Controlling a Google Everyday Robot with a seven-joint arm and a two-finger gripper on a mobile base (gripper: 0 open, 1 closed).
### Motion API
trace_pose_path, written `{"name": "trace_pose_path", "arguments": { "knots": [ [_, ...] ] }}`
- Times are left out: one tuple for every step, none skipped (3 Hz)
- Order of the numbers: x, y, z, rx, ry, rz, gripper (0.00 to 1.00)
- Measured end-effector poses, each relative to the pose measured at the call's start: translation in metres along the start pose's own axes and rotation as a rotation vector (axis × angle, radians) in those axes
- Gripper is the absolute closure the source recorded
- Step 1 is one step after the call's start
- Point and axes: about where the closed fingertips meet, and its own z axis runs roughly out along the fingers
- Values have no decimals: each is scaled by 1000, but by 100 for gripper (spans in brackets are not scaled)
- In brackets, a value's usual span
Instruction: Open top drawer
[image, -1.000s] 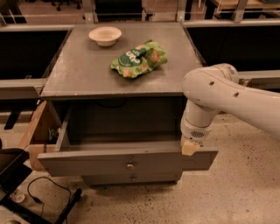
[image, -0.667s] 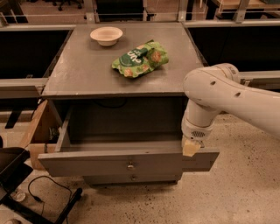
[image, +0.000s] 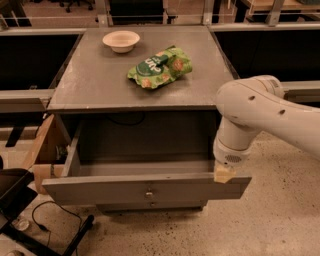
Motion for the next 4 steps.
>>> {"name": "trace_pose_path", "arguments": {
  "knots": [
    [0, 0, 0, 0, 0, 0, 58],
    [-16, -6, -13, 67, -21, -32, 35],
    [-17, -7, -14, 72, -24, -33, 11],
    [-17, -7, -14, 72, -24, -33, 0]
  ]
}}
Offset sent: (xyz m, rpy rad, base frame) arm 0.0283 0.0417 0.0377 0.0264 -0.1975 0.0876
